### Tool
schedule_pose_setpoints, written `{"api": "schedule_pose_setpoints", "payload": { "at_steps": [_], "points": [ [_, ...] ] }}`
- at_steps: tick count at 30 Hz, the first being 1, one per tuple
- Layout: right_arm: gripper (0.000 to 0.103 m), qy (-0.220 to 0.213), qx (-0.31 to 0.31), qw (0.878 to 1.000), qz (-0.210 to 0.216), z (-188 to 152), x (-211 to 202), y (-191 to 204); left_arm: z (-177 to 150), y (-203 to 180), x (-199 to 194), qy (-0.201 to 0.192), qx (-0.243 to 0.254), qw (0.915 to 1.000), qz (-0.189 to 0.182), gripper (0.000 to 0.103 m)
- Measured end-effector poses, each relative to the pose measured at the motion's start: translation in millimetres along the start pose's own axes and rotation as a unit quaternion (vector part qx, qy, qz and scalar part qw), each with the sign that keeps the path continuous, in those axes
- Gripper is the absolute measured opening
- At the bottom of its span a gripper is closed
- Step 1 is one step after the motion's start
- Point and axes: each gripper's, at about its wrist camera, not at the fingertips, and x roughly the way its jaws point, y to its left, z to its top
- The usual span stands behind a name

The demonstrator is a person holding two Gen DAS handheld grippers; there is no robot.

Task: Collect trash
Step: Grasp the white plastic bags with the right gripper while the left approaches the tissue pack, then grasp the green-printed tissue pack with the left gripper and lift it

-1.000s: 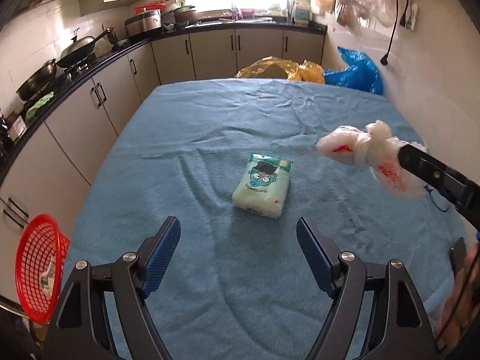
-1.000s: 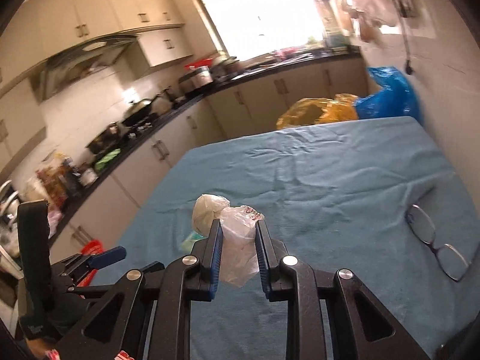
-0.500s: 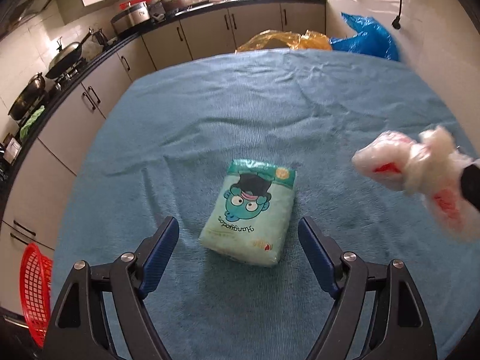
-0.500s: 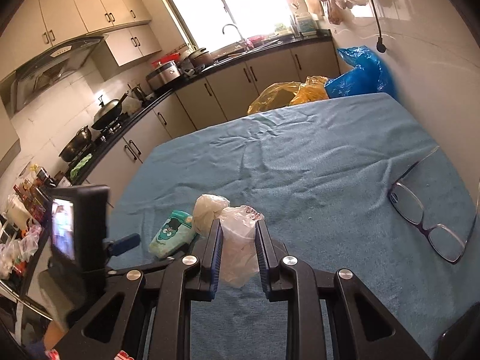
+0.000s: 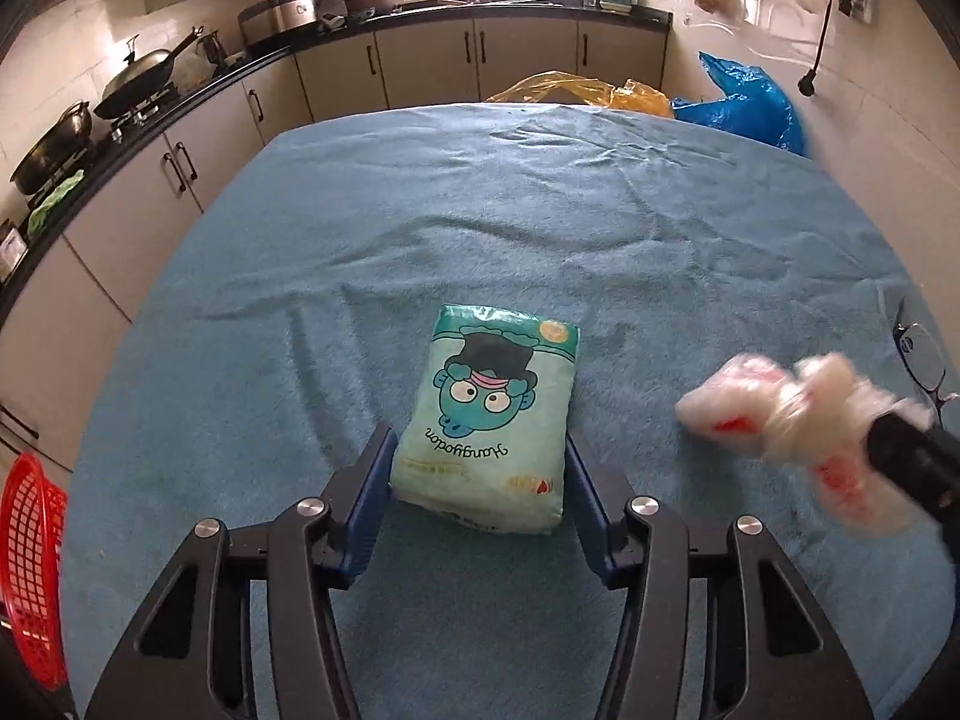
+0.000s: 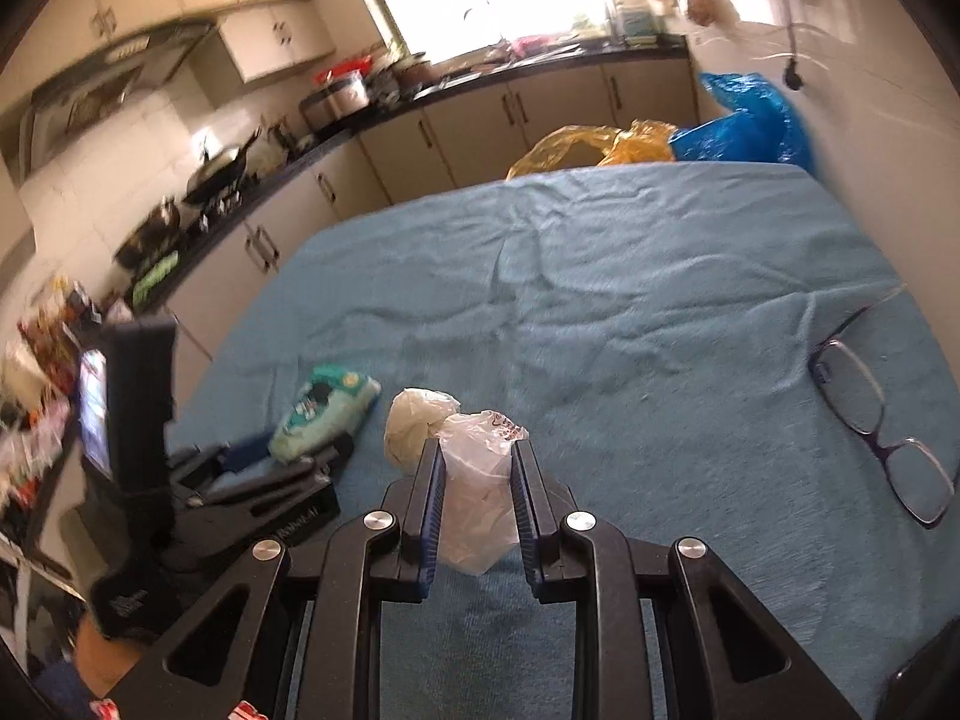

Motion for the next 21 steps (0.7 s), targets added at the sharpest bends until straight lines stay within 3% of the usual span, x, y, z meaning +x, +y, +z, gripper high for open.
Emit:
{"api": "schedule_pose_setpoints", "payload": {
  "at_steps": [4,6,8,15,18,21],
  "points": [
    [0.03,0.018,-0.03,0.999,-0.002,-5.5,6.8,11.6,-8.8,9.1,-6.6,0.003,-0.011,0.9999,-0.003,0.053],
    [0.046,0.015,-0.039,0.999,-0.005,-6.1,7.2,13.9,-13.5,13.3,-9.0,0.004,-0.019,0.9998,-0.007,0.053],
    [0.052,0.01,-0.042,0.999,-0.011,-6.5,7.8,14.4,-16.8,15.7,-11.6,0.002,-0.022,0.9997,-0.009,0.053],
    [0.051,0.018,-0.063,0.998,-0.005,-13.4,21.8,22.9,-23.8,20.0,-15.6,-0.015,-0.025,0.9995,-0.011,0.052],
    [0.037,0.015,-0.079,0.997,-0.001,-15.7,21.1,30.1,-25.3,23.0,-17.3,-0.019,-0.028,0.9994,-0.012,0.051],
    [0.036,0.016,-0.097,0.995,-0.004,-18.5,22.3,36.4,-25.5,26.9,-20.2,-0.024,-0.034,0.9991,-0.01,0.049]
  ]
}}
